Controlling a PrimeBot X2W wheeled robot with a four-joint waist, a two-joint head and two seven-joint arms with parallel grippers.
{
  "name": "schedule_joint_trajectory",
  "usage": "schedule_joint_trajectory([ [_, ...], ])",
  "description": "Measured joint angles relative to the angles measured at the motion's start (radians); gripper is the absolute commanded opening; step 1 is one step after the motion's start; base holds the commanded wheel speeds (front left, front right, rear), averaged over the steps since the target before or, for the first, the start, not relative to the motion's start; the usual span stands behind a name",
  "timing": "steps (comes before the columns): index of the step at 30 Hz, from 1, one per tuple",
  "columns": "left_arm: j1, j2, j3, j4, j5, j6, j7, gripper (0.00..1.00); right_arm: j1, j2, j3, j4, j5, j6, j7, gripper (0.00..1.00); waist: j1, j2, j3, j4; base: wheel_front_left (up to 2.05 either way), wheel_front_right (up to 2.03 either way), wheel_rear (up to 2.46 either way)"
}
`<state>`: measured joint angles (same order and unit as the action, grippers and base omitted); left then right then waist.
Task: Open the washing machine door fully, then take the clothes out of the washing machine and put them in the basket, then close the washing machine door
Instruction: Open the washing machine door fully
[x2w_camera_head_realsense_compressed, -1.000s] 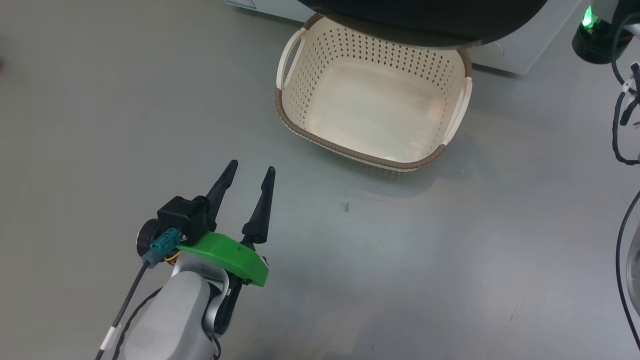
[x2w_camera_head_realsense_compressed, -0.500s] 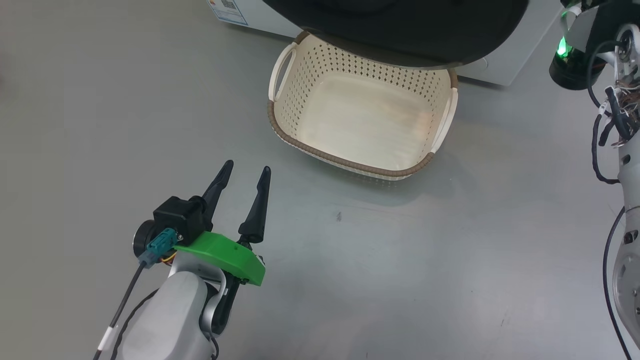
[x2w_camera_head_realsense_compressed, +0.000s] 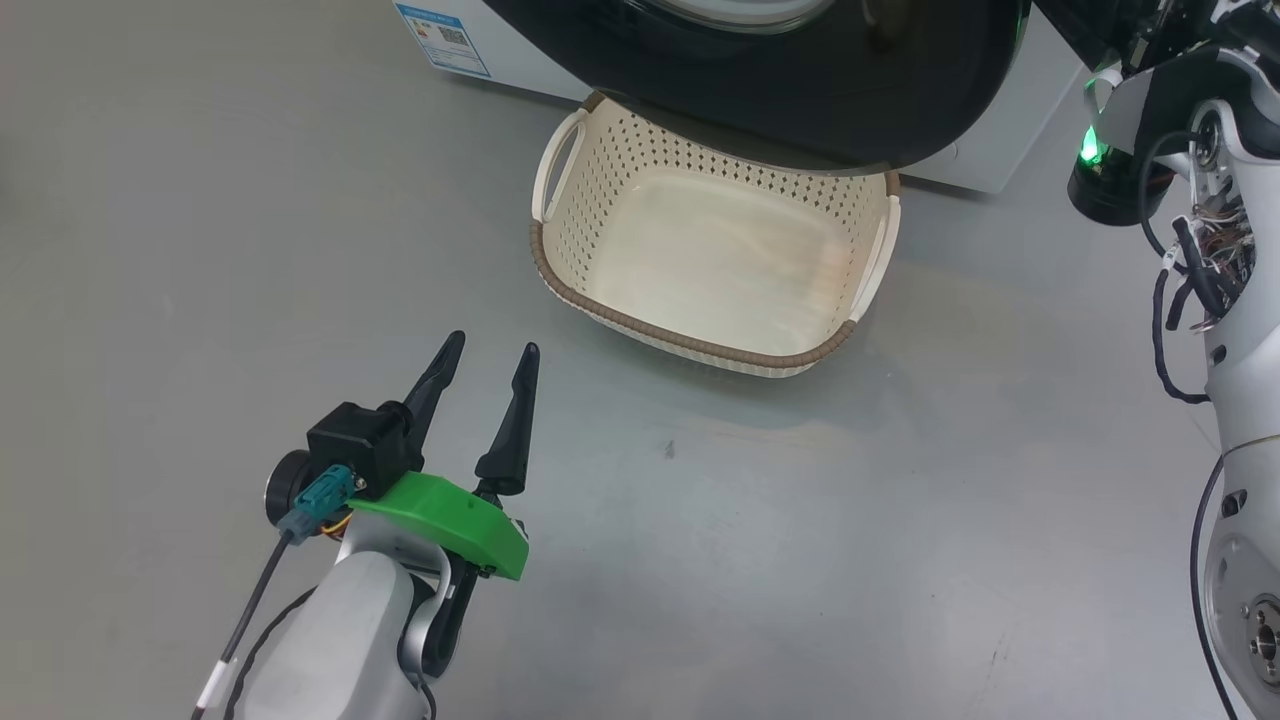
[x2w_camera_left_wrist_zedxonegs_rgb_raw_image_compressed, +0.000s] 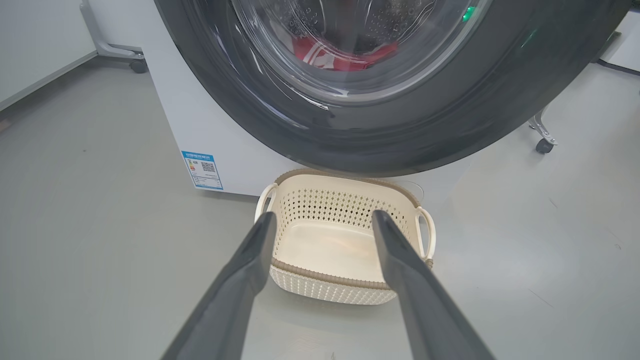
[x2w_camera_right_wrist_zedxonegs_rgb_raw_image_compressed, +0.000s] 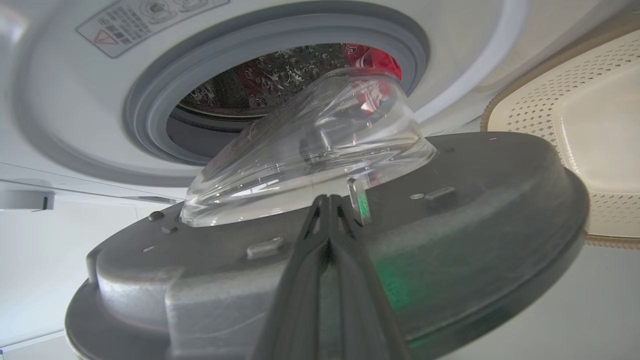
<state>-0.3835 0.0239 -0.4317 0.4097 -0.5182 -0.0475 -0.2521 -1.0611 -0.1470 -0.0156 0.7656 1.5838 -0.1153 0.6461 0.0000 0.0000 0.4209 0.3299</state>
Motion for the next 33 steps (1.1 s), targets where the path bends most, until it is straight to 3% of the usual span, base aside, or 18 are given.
schedule_joint_trajectory([
  [12, 0.014, 0.0, 0.007, 0.002, 0.002, 0.003, 0.0, 1.0, 0.02, 0.011, -0.001, -0.005, 0.0, 0.015, -0.006, 0.0, 0.0, 0.0, -0.014, -0.007, 0.0, 0.0, 0.0],
  [19, 0.024, 0.0, 0.012, 0.014, 0.002, 0.003, 0.0, 1.0, 0.036, -0.012, -0.044, -0.003, -0.009, 0.074, -0.082, 0.0, 0.0, 0.0, -0.041, -0.011, 0.0, 0.0, 0.0],
  [27, 0.05, 0.001, 0.046, 0.034, 0.009, 0.003, 0.0, 1.0, 0.112, -0.082, 0.081, -0.021, -0.191, 0.214, -0.146, 0.0, 0.0, 0.0, -0.095, -0.021, 0.0, 0.0, 0.0],
  [33, 0.081, 0.005, 0.084, 0.046, 0.02, 0.003, 0.0, 1.0, 0.166, -0.107, 0.172, -0.061, -0.326, 0.232, -0.219, 0.0, 0.0, 0.0, -0.138, -0.041, 0.0, 0.0, 0.0],
])
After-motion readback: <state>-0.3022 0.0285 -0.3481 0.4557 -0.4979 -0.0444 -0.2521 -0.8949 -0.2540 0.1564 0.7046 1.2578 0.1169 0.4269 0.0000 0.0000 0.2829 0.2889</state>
